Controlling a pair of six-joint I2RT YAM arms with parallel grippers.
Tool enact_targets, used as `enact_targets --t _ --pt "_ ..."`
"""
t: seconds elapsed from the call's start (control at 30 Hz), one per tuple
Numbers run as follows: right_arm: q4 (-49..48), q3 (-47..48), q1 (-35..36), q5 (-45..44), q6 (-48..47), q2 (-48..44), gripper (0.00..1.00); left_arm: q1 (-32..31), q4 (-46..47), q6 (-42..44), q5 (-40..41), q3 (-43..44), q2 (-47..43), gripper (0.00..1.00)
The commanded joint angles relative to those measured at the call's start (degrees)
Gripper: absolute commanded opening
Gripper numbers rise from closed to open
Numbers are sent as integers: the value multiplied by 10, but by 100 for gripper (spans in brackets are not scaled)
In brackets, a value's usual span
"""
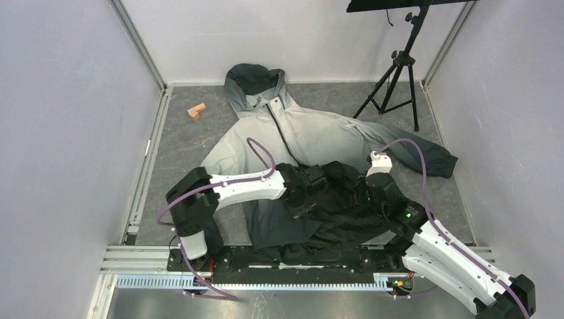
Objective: Zip up the jacket
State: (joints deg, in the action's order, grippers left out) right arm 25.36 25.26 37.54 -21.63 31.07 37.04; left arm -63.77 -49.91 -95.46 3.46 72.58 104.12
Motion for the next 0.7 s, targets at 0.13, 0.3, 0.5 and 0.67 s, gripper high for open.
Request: enact_targets --t 0.13,0.3,0.5,0.67 --pt "-39 7 0 135 -70 11 0 -23 237 246 62 -118 -136 2" --pt "-43 1 0 181 -64 27 0 -30 323 314 54 -195 -174 2" --pt "-27 6 0 134 -47 36 0 -49 387 207 -8 -233 -164 21" --pt "-11 20 0 98 -27 35 0 -49 477 56 -70 -274 -145 31"
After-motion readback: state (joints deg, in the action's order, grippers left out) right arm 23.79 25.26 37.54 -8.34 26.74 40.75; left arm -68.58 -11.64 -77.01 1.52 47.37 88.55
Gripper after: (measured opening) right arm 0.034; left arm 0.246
